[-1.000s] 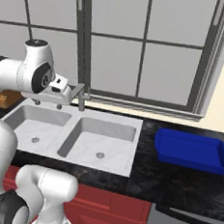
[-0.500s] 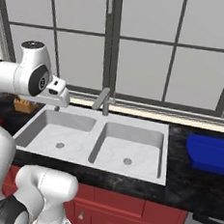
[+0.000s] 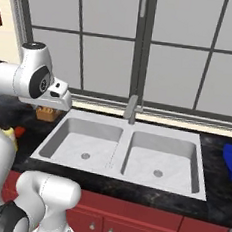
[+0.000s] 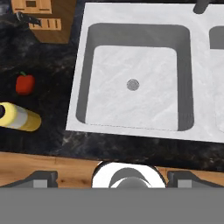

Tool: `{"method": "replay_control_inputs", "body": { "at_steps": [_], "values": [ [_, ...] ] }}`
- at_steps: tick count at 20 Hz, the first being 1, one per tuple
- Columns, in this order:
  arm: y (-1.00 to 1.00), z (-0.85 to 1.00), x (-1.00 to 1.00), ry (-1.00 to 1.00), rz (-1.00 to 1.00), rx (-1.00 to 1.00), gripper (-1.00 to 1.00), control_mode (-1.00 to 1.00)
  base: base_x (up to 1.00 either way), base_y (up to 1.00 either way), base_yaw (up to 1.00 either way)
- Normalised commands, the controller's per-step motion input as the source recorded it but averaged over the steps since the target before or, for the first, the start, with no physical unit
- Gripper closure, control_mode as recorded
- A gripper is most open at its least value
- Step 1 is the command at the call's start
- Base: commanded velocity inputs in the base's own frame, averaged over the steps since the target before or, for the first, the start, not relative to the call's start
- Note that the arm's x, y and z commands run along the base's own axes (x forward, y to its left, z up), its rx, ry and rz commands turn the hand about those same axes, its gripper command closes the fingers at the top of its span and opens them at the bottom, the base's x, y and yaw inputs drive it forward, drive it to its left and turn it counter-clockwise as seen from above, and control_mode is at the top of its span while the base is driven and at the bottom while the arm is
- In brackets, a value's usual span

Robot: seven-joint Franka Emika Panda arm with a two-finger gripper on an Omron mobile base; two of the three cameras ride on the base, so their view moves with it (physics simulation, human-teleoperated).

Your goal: Pick up all produce items and place them in the sink. Turn on the sink faucet to wash them. Then turn the sink off and put them in the tray.

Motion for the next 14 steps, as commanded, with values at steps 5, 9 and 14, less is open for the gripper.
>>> {"method": "replay_control_inputs", "body": {
  "at_steps": [5, 9, 14],
  "values": [
    [0.00, 0.00, 0.00, 0.00, 0.00, 0.00, -1.00, 1.00, 0.02, 0.50, 0.00],
    [0.00, 0.00, 0.00, 0.00, 0.00, 0.00, -1.00, 1.00, 0.09, 0.46, 0.00],
    [0.00, 0.00, 0.00, 0.00, 0.00, 0.00, -1.00, 1.00, 0.29, 0.37, 0.00]
  ]
}}
